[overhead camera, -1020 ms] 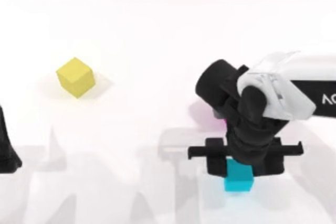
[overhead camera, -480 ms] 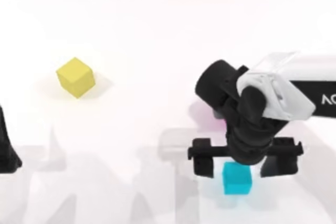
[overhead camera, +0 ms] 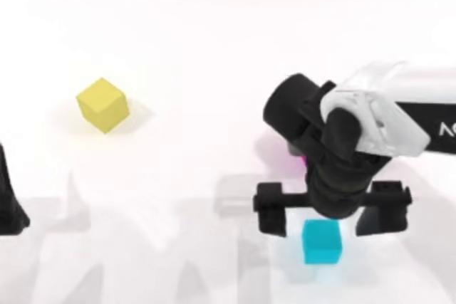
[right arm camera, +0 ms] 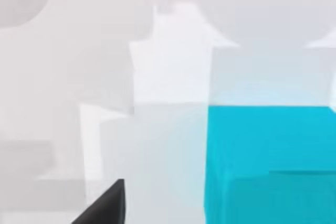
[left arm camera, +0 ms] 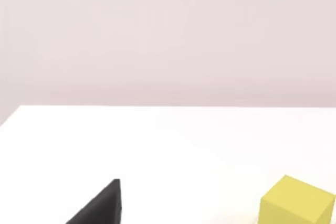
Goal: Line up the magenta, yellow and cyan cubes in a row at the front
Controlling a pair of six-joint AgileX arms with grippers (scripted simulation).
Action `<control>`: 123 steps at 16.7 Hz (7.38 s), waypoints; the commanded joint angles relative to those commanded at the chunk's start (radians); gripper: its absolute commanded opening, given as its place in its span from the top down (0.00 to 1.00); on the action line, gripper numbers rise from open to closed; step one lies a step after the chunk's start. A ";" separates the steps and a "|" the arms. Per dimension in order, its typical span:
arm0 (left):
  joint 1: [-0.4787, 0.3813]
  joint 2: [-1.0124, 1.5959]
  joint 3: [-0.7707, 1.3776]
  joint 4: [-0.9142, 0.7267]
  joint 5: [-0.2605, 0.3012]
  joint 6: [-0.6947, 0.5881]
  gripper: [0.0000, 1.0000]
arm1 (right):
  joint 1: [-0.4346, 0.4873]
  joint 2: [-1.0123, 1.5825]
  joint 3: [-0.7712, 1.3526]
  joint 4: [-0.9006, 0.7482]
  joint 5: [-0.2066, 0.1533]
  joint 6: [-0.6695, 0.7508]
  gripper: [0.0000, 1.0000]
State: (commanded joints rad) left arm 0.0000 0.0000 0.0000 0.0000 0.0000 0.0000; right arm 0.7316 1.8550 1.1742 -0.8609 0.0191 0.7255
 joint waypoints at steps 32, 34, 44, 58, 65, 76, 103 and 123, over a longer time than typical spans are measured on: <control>-0.221 1.859 1.561 -1.251 0.041 0.424 0.00 | -0.365 -1.467 -0.925 0.561 -0.035 -0.533 0.00; -0.219 2.042 1.730 -1.325 0.030 0.459 0.00 | -0.457 -1.582 -1.011 0.648 -0.032 -0.591 0.00; -0.184 2.365 2.151 -1.357 0.005 0.533 0.00 | -0.722 -1.855 -1.174 0.861 -0.019 -0.725 0.00; -0.183 2.419 1.909 -1.058 0.005 0.535 0.00 | -0.722 -1.855 -1.174 0.861 -0.019 -0.725 0.00; -0.183 2.423 1.894 -1.042 0.005 0.535 0.15 | -0.722 -1.855 -1.174 0.861 -0.019 -0.725 0.00; -0.183 2.423 1.894 -1.042 0.005 0.535 0.98 | -0.722 -1.855 -1.174 0.861 -0.019 -0.725 0.00; -0.237 2.335 2.064 -1.285 0.011 0.425 1.00 | -0.722 -1.855 -1.174 0.861 -0.019 -0.725 0.00; -0.931 2.019 1.639 -1.174 -0.009 -0.917 1.00 | -0.722 -1.855 -1.174 0.861 -0.019 -0.725 0.00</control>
State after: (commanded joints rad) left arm -0.9314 2.0194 1.6389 -1.1743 -0.0089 -0.9169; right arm 0.0100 0.0000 0.0000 0.0000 0.0000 0.0000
